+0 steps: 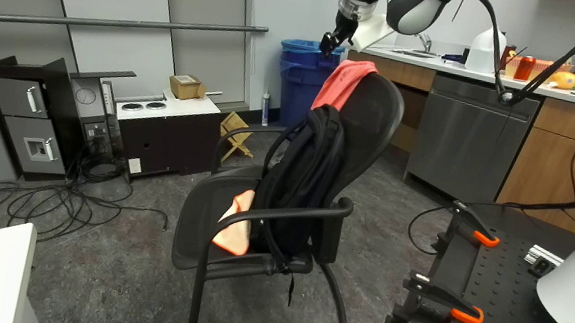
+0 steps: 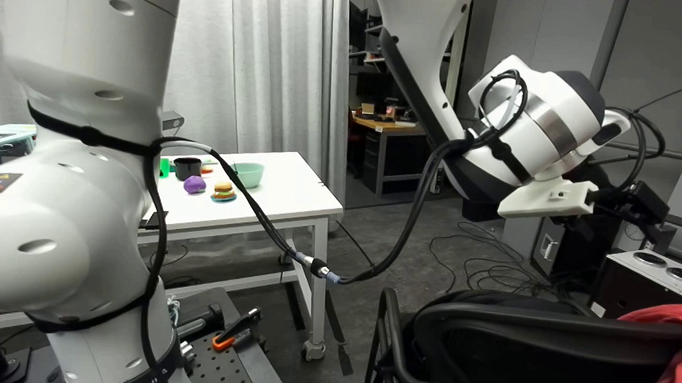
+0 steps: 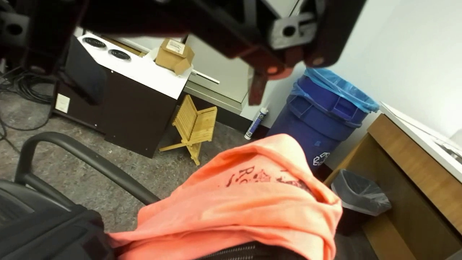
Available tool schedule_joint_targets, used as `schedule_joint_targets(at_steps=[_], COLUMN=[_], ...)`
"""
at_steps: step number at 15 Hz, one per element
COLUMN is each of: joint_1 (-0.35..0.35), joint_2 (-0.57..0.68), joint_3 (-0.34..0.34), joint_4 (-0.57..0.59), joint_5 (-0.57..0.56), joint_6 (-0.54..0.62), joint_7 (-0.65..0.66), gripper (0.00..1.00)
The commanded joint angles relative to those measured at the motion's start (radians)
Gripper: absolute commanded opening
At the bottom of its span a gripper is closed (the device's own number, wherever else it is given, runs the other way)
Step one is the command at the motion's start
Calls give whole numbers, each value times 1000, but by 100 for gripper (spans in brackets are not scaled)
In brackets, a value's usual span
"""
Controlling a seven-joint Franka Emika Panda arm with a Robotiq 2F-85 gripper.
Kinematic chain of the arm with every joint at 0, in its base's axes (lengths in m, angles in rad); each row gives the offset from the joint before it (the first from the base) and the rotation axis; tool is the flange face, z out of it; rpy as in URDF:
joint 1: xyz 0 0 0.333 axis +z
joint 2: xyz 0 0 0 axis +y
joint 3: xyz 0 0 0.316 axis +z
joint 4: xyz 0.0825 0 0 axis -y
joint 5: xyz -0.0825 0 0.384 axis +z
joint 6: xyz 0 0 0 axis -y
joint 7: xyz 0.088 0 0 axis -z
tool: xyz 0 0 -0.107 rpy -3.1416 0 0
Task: Remove the peach cloth and sweatshirt from the backrest of the chair
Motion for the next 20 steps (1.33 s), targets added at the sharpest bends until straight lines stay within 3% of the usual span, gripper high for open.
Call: schedule_joint_targets(at_steps=[1, 4, 10, 15, 20], joint_1=[22, 25, 15, 11, -6], joint_2=[127, 183, 215, 215, 215], joint_3=[-25, -29, -20, -18, -5], joint_4=[128, 185, 195, 200, 207], joint_5=[-85, -124, -138, -167, -136], joint_6=[-46, -90, -175, -179, -177], joint_7=[88, 121, 65, -58, -321], gripper=[100, 100, 100, 100, 100])
